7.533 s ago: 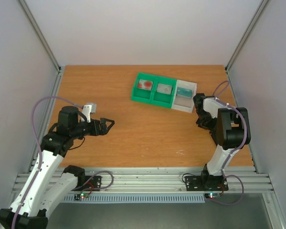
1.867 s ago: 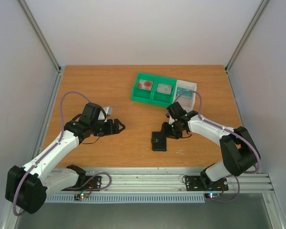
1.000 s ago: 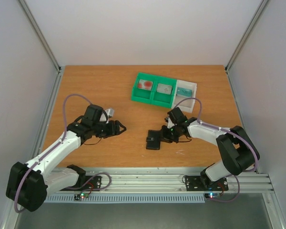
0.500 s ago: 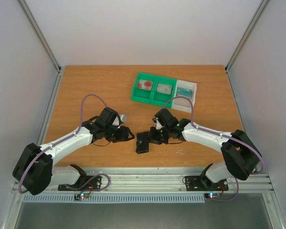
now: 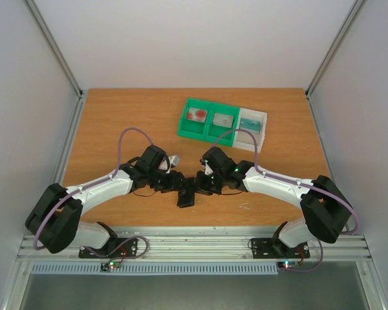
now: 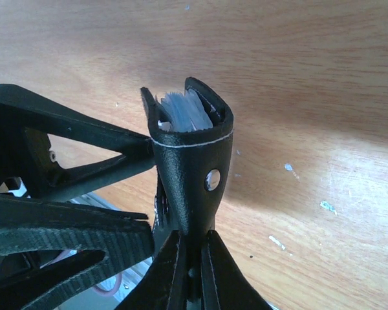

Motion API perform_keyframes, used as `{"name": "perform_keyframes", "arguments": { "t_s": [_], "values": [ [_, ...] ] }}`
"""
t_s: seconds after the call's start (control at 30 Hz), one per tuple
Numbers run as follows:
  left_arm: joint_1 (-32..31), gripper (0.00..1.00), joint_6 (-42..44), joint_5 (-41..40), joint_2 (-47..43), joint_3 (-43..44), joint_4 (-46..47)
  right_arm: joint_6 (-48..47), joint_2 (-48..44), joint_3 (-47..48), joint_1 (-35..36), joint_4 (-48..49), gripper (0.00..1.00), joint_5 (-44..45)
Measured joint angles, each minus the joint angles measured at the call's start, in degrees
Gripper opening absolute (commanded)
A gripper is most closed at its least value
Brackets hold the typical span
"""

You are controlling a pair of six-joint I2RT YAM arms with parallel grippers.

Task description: Take the credit cards out of the card holder

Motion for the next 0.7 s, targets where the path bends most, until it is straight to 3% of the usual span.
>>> {"name": "perform_keyframes", "arguments": {
  "t_s": [0.7],
  "values": [
    [0.0,0.44,1.4,2.7,3.4,-1.3,2.3,2.7,0.3,-0.1,0.3,0.6,0.01,1.8]
  ]
}}
